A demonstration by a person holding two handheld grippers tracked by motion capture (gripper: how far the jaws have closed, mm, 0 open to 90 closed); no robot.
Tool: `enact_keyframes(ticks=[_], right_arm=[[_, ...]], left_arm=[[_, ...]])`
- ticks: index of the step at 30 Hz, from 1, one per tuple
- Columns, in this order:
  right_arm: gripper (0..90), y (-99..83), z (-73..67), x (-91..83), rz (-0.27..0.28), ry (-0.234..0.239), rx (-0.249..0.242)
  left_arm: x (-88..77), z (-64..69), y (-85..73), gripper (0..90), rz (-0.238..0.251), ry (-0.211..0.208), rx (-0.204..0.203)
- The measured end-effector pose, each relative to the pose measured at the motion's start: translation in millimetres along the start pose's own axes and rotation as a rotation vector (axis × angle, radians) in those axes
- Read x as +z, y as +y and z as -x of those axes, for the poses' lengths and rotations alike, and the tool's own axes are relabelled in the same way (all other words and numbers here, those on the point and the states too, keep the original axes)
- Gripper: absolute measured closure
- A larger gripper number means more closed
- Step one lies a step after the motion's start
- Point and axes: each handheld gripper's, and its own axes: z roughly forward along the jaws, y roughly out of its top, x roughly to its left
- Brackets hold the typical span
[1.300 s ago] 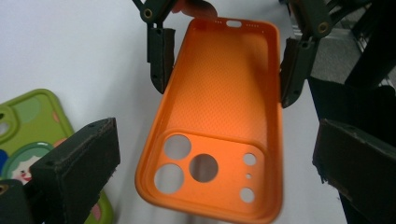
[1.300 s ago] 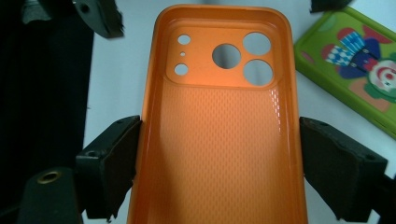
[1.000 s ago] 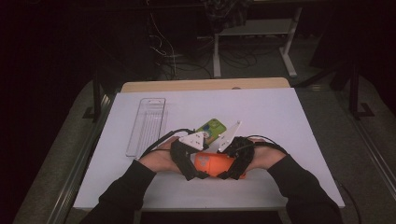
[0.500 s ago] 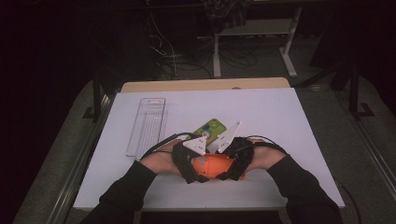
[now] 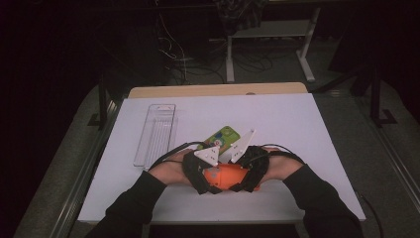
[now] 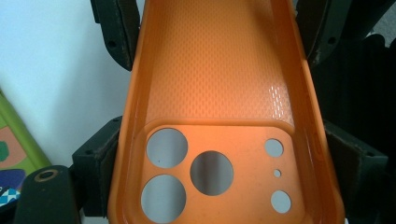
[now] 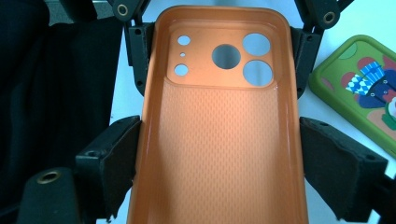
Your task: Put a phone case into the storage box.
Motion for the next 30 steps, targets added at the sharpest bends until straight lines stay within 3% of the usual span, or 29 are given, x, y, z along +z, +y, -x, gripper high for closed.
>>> enact_keyframes(ticks=[7,11,15,16,18,20,22,26,27,30], right_arm=[[13.6,-1.3,-1.1,-0.2,0.000,0.002,0.013],[3.2,-4.3,2.4,-9.2,0.059,0.003,0.060],[1.1,-8.7,6.4,-20.0,0.098,-0.043,0.092],[1.5,-14.8,9.7,-28.1,0.109,-0.081,0.122],[2.2,-17.3,10.7,-30.6,0.114,-0.090,0.133],[3.3,-26.7,12.5,-39.1,0.132,-0.135,0.207],[3.3,-30.0,13.7,-40.8,0.130,-0.155,0.226],[3.6,-42.8,18.5,-44.9,0.123,-0.222,0.287],[3.6,-44.9,17.9,-46.1,0.124,-0.241,0.339],[1.9,-50.1,17.3,-47.8,0.142,-0.277,0.417]], left_arm=[[-0.2,0.4,0.9,15.8,0.001,-0.009,-0.009],[0.3,-1.2,-0.8,15.8,-0.016,0.017,-0.021],[-2.0,-3.4,-2.9,15.8,-0.010,0.030,-0.044],[-3.0,-4.3,-4.9,15.7,-0.009,0.057,-0.064],[-3.4,-5.4,-5.9,15.7,-0.013,0.069,-0.072],[-5.0,-7.7,-8.0,15.7,-0.018,0.098,-0.113],[-5.2,-8.2,-8.7,15.7,-0.015,0.102,-0.129],[-6.6,-11.0,-10.8,15.7,-0.024,0.154,-0.164],[-6.8,-11.7,-11.2,15.7,-0.025,0.159,-0.172],[-8.5,-12.7,-12.0,15.7,-0.023,0.196,-0.202]])
